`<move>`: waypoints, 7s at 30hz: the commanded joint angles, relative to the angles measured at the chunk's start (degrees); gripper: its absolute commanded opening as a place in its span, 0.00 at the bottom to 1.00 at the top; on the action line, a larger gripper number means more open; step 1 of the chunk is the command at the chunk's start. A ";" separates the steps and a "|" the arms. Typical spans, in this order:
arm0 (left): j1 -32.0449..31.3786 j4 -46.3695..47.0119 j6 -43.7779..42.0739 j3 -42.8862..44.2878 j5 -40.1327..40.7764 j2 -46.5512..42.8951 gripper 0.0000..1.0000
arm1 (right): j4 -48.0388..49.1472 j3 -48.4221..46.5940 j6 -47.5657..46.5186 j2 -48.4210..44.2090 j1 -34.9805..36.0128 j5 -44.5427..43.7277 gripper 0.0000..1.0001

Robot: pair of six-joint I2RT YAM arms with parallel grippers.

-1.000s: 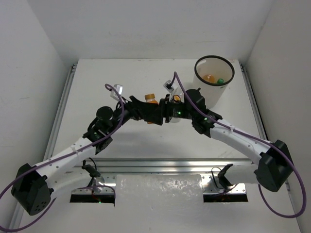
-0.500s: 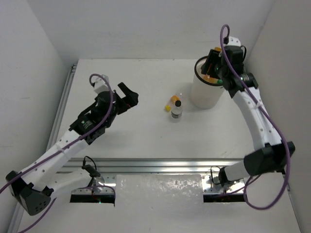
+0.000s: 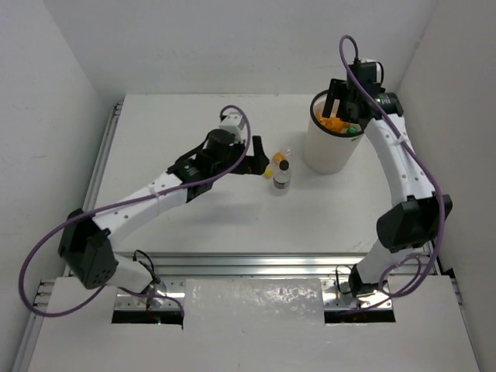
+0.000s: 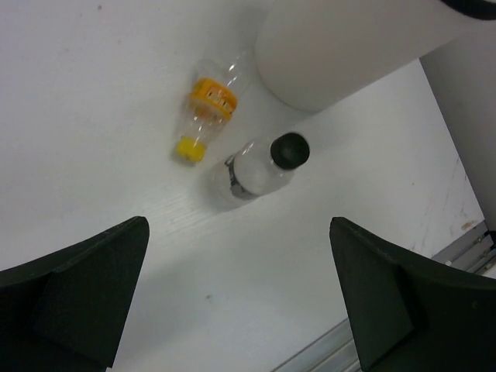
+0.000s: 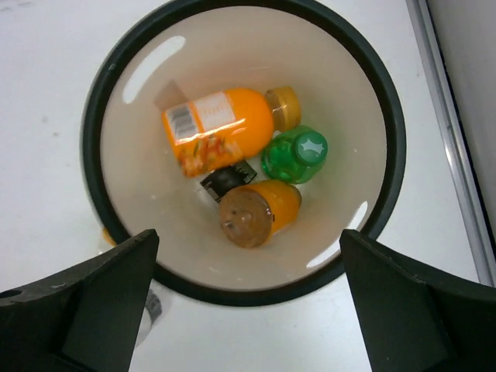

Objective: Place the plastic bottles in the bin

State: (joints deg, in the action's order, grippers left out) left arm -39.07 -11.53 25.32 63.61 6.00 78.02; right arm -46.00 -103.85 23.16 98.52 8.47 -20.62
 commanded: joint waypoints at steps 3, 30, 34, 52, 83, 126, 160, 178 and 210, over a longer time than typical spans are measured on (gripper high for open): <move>-3.90 5.55 -5.98 9.32 2.79 11.42 1.00 | 5.28 11.89 1.19 -15.53 0.23 6.72 0.99; -8.13 -2.18 1.84 15.84 -12.21 12.44 0.00 | 20.75 44.15 -9.97 -35.85 0.49 58.97 0.99; -4.88 -1.48 2.19 15.23 -32.69 5.85 0.00 | 17.04 42.25 -16.55 -34.63 4.88 64.44 0.99; 3.39 17.06 13.44 10.56 -41.77 -0.41 0.00 | 27.36 49.01 -12.79 -35.15 12.54 76.19 0.63; 3.47 -4.73 -11.59 20.40 -3.80 17.76 1.00 | -10.35 -16.49 -2.15 3.64 -3.64 9.80 0.99; 3.03 35.78 7.81 -13.34 -40.97 -17.37 0.00 | 83.96 60.26 30.63 -41.83 6.90 79.06 0.99; 3.03 -24.06 3.96 -0.07 14.35 -28.00 1.00 | 33.07 26.77 -0.40 -30.77 3.76 -5.47 0.00; 3.91 -21.52 -3.35 -13.52 14.12 -34.16 1.00 | 43.45 30.73 -0.83 -16.08 -2.93 5.23 0.41; 13.67 -25.74 1.04 -10.52 34.77 -34.06 1.00 | 4.87 46.42 -3.29 -59.83 -1.09 26.08 0.99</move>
State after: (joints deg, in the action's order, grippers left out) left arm -26.09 -37.30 24.93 55.64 36.18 46.74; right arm -41.54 -63.55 19.59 44.73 7.25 1.61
